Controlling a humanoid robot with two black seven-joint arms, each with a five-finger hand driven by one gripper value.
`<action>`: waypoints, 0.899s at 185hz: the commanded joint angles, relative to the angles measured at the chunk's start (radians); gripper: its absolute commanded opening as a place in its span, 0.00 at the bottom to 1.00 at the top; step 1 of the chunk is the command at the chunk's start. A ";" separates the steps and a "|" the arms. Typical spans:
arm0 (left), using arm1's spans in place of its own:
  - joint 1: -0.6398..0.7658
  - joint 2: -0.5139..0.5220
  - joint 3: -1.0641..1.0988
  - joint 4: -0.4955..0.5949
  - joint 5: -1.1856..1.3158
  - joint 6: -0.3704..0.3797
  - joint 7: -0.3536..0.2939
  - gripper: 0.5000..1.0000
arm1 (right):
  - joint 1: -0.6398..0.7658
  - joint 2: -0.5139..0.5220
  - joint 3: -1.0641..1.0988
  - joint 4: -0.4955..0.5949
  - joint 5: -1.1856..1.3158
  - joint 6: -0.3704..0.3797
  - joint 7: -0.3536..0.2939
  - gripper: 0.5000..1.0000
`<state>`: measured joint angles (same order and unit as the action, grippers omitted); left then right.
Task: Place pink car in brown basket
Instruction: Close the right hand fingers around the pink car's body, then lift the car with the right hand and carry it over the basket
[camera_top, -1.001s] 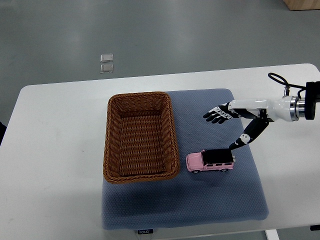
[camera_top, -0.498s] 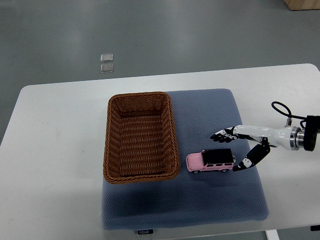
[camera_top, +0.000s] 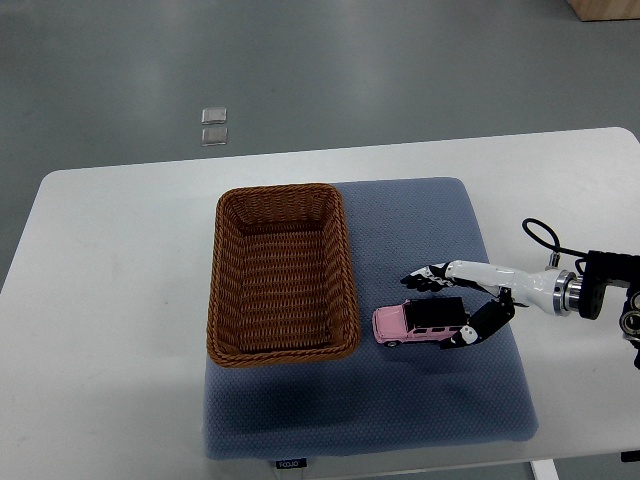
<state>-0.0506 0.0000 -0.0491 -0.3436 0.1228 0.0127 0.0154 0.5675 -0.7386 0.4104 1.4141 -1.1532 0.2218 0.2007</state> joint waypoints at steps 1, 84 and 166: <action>0.000 0.000 0.000 0.000 0.000 0.000 0.000 1.00 | -0.008 0.022 -0.001 -0.017 -0.002 -0.004 0.000 0.66; 0.000 0.000 0.000 0.000 0.000 0.000 0.000 1.00 | -0.026 0.064 -0.001 -0.070 -0.063 -0.042 0.026 0.00; 0.000 0.000 -0.002 -0.008 0.000 0.000 0.000 1.00 | 0.190 -0.154 0.116 -0.007 0.041 0.142 0.040 0.00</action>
<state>-0.0506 0.0000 -0.0506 -0.3469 0.1228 0.0122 0.0154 0.6983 -0.8707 0.5107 1.3967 -1.1502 0.3213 0.2405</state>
